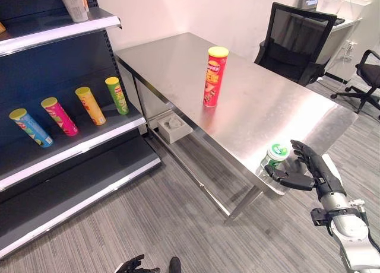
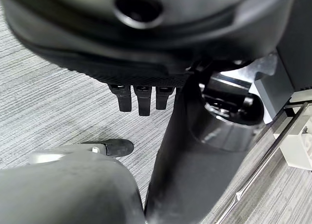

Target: Put the goods on the table back onto the shelves and tidy them up.

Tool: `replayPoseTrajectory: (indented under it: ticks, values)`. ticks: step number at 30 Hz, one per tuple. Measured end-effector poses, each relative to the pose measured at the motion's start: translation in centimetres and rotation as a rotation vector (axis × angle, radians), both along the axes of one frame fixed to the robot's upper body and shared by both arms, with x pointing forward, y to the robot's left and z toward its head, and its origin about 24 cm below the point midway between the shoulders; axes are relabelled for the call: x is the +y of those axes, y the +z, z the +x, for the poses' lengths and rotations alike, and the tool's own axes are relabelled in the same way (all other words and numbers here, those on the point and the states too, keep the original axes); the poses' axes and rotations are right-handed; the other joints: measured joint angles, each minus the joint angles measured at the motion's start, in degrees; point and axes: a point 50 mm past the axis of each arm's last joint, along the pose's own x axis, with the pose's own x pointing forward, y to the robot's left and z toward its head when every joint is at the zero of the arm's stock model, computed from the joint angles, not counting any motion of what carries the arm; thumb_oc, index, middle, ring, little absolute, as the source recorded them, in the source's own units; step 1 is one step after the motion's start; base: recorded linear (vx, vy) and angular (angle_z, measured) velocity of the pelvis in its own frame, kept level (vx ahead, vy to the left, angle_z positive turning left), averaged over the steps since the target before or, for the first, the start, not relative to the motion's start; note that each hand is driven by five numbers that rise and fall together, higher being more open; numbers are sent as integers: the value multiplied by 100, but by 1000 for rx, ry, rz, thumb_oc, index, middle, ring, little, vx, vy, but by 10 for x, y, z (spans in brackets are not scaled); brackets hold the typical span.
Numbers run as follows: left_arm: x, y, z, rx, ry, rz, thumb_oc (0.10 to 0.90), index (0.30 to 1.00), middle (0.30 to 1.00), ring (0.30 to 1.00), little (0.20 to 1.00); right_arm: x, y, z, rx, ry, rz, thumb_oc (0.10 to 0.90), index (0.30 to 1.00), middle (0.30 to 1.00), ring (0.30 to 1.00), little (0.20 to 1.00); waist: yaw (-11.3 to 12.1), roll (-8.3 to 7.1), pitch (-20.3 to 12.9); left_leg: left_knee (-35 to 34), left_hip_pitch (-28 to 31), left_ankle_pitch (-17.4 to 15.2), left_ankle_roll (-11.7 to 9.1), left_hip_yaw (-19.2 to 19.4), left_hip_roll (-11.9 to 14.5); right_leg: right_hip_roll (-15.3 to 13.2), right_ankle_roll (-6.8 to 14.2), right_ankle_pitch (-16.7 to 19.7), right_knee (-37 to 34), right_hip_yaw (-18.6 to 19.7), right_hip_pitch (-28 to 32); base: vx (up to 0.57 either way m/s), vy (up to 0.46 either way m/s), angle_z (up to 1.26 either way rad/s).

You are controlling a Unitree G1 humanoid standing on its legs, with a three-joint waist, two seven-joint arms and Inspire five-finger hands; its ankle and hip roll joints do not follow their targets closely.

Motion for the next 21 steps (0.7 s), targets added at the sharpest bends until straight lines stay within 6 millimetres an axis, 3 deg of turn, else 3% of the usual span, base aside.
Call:
replayPoseTrajectory:
  ticks: [9, 10, 13, 21]
  values:
    - [0, 0, 1, -2, 0, 0, 800, 900, 900, 900, 900, 2, 1, 2, -2, 8, -15, 800, 900, 900, 900, 900, 3, 3, -2, 0, -50, 33, -45, -107, -11, 17, -1, 1, 0, -131, -13, 4, -4, 6]
    - [0, 0, 1, -3, 0, 1, 800, 900, 900, 900, 900, 2, 1, 2, -2, 8, -19, 780, 869, 869, 869, 869, 1, 4, -2, 0, -65, 32, -43, -135, -10, 28, -1, 1, 0, -147, -18, 2, -3, 12]
    - [0, 0, 1, -4, -1, 0, 800, 900, 900, 900, 900, -3, 7, 3, 4, 16, -76, 400, 300, 300, 300, 300, 5, 12, -2, 0, -82, 32, -43, -150, -2, 41, -2, 0, 0, -163, -28, 3, -2, 5]
    - [0, 1, 3, -7, -2, 0, 800, 900, 900, 900, 900, -2, 14, 8, 11, 56, -148, 400, 300, 300, 300, 300, 11, 3, 3, 0, -81, 32, -43, -187, -8, 46, -2, 0, 0, -220, -15, 1, -6, 2]
